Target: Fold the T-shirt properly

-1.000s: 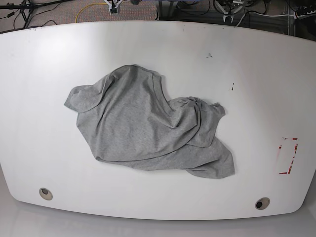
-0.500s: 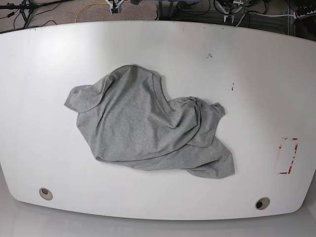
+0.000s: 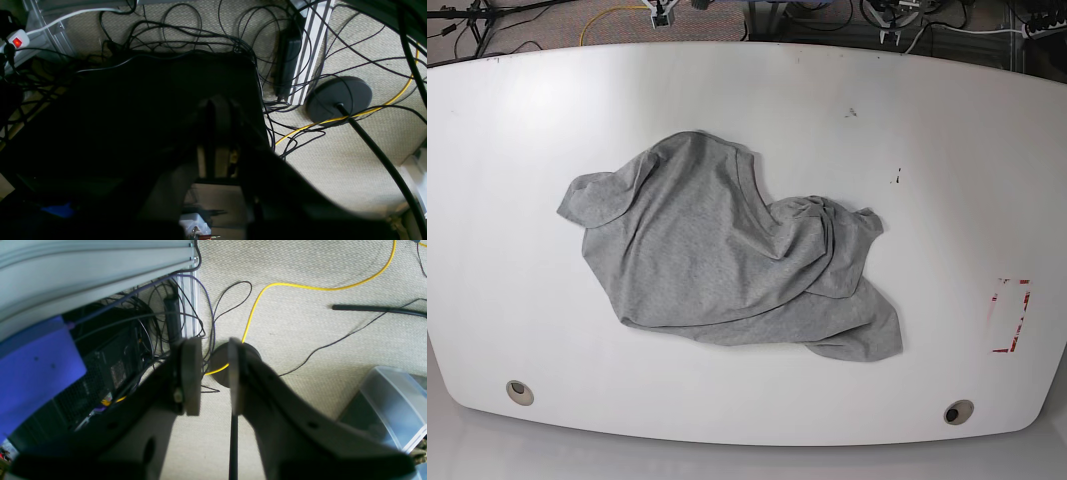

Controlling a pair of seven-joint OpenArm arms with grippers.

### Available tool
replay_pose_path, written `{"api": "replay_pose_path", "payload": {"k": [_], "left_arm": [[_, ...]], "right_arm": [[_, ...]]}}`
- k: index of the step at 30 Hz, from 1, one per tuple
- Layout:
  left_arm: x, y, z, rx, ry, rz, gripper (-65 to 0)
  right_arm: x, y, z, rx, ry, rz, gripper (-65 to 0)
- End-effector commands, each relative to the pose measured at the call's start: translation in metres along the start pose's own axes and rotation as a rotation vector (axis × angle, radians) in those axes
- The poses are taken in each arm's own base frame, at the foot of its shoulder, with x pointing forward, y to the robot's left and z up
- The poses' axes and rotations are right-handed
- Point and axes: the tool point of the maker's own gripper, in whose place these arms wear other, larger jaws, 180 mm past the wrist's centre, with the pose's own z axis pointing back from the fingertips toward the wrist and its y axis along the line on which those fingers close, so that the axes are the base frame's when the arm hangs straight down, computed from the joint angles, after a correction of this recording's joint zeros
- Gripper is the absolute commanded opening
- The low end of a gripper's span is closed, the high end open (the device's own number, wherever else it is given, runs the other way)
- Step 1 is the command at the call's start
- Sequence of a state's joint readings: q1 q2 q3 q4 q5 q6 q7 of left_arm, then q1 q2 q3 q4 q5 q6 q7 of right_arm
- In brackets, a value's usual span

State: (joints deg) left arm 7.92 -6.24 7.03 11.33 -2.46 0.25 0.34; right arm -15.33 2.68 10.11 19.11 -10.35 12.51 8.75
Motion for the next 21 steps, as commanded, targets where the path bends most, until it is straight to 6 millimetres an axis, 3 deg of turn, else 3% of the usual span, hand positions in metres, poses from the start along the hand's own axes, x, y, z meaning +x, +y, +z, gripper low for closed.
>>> {"api": "replay_pose_path", "payload": {"k": [1,21], "left_arm": [[-0.0043,0.0033,0.0007,0.010,-0.001,-0.004,-63.9],[0.0025,0.0013,0.0011,0.009,-0.021,-0.001,-63.7]], "right_arm": [[-0.0023,0.0004,0.0011,0.002,-0.001,0.008,-51.9],[-0.0016,0.0025,0.0007,0.007,-0.001,0.011,-51.8]]}}
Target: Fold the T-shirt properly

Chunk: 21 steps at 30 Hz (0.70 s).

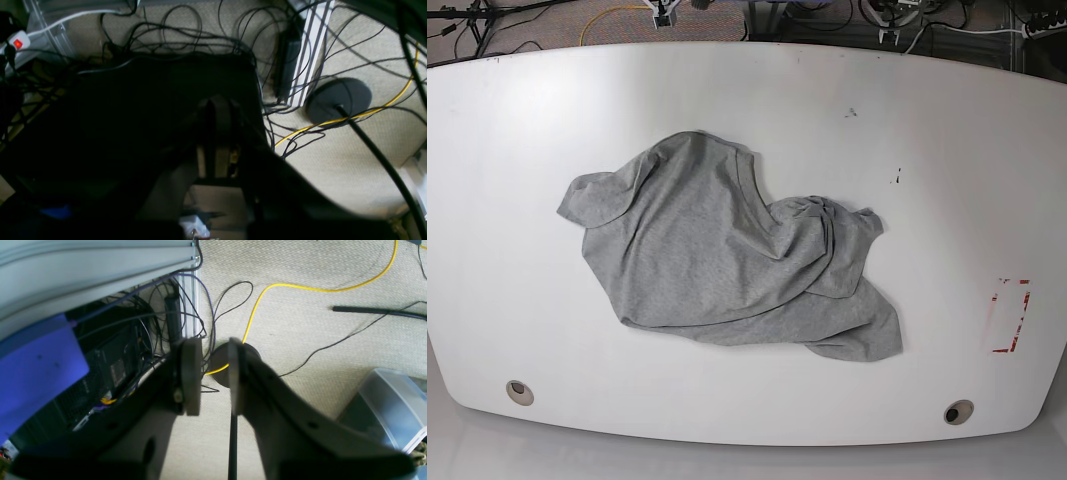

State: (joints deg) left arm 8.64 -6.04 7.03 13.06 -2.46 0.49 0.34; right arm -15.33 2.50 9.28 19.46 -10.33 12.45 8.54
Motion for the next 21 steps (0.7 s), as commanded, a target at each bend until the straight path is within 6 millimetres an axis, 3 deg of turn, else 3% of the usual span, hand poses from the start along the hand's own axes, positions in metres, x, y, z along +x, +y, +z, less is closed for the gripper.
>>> {"api": "replay_pose_path", "payload": {"k": [1,21], "left_arm": [[-0.0017,0.0042,0.0005,0.011,-0.003,-0.001,-63.7],[-0.0079,0.0053,0.0006,0.015,0.014,-0.004,-63.6]], "right_arm": [[-0.0022,-0.0012,0.0013,-0.001,-0.005,-0.004,-51.8],[-0.0027,-0.0025,0.0016,-0.005,-0.004,-0.004,-52.0]]}}
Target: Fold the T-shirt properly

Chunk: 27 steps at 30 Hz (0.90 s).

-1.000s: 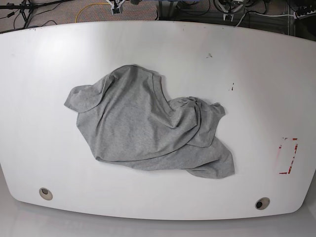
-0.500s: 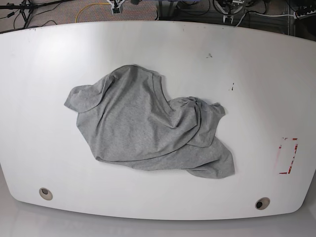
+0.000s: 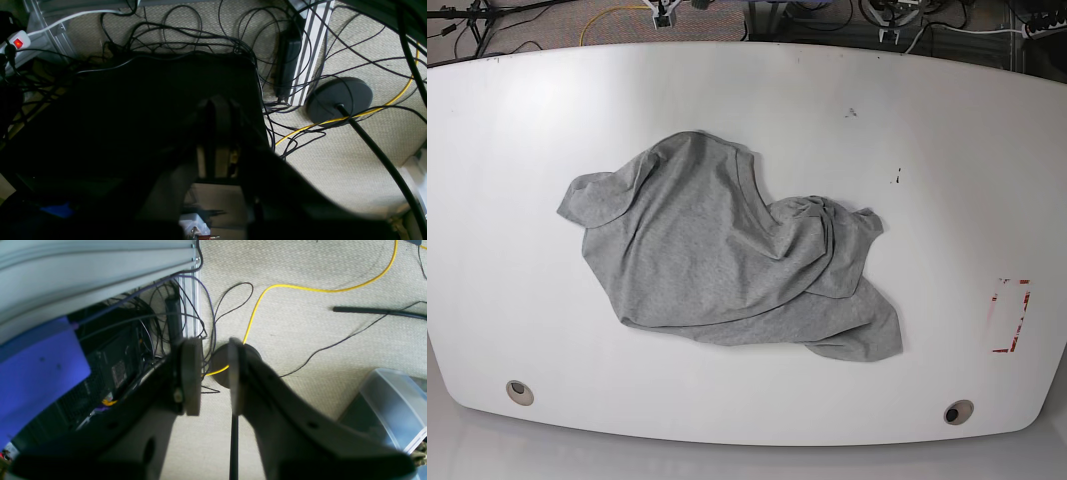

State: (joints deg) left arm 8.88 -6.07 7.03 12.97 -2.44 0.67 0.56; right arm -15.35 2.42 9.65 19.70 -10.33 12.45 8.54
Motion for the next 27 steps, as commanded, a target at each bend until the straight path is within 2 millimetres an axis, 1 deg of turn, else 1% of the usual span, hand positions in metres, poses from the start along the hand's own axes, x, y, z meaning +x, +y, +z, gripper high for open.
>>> {"api": "replay_pose_path", "payload": {"k": [1,12,14,22,24,27], "left_arm": [[-0.0031,0.0041,0.0005,0.011,0.000,-0.002,-63.6],[-0.0054,0.0032,0.0010,0.011,-0.001,-0.003,-63.8],[-0.0016,0.0049,0.0006,0.016,-0.002,-0.001,-64.0],[-0.0018,0.0047,0.0006,0.016,0.001,-0.001,-64.1],[0.0037,0.0043,0.0003,0.014,-0.013,-0.001,-64.2],[0.0036,0.0044,0.0004,0.015,-0.012,-0.001,-64.3]], "right_arm": [[-0.0056,-0.0023,0.0021,-0.004,0.002,0.001,-52.2],[-0.0075,-0.0020,0.0031,-0.005,0.002,0.001,-52.3],[-0.0064,0.0001,0.0023,0.000,0.002,0.005,-52.5],[-0.0076,0.0005,0.0024,0.000,0.006,0.004,-52.6],[-0.0073,0.0017,0.0024,0.005,0.002,0.002,-52.5],[-0.0084,0.0018,0.0027,0.004,0.004,0.002,-52.5]]}}
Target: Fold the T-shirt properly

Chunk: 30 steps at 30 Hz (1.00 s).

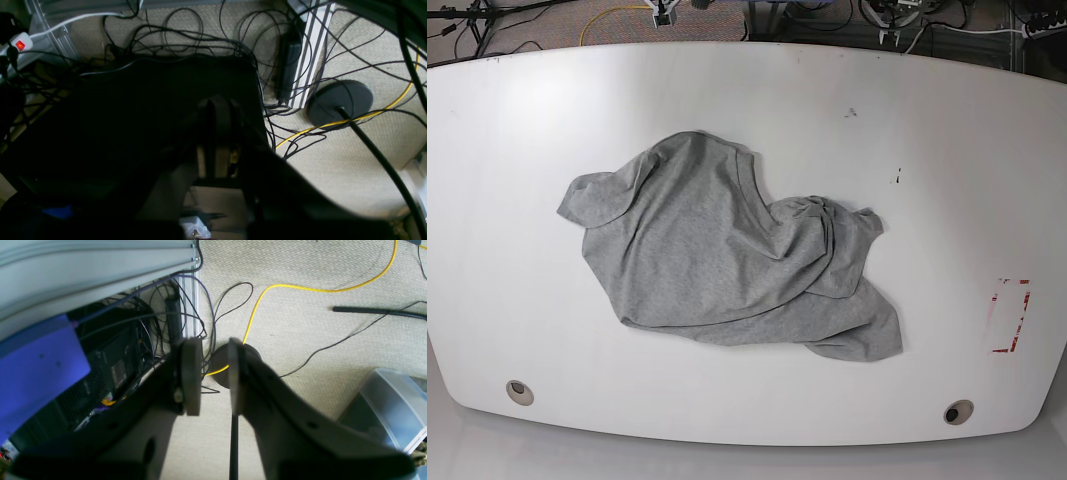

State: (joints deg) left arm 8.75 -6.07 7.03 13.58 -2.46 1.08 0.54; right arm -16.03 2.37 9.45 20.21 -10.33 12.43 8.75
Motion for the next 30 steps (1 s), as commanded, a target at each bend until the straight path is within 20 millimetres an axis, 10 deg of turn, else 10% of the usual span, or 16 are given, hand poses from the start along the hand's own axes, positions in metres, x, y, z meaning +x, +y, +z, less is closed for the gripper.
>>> {"api": "replay_pose_path", "payload": {"k": [1,30], "left_arm": [[-0.0024,0.0030,0.0003,0.008,0.002,-0.002,-64.3],[-0.0011,0.0057,0.0006,0.014,-0.006,0.000,-64.3]], "right_arm": [[-0.0054,0.0014,0.0014,0.004,0.005,-0.001,-52.5],[-0.0014,-0.0001,0.0015,-0.001,-0.007,-0.002,-52.1]]}}
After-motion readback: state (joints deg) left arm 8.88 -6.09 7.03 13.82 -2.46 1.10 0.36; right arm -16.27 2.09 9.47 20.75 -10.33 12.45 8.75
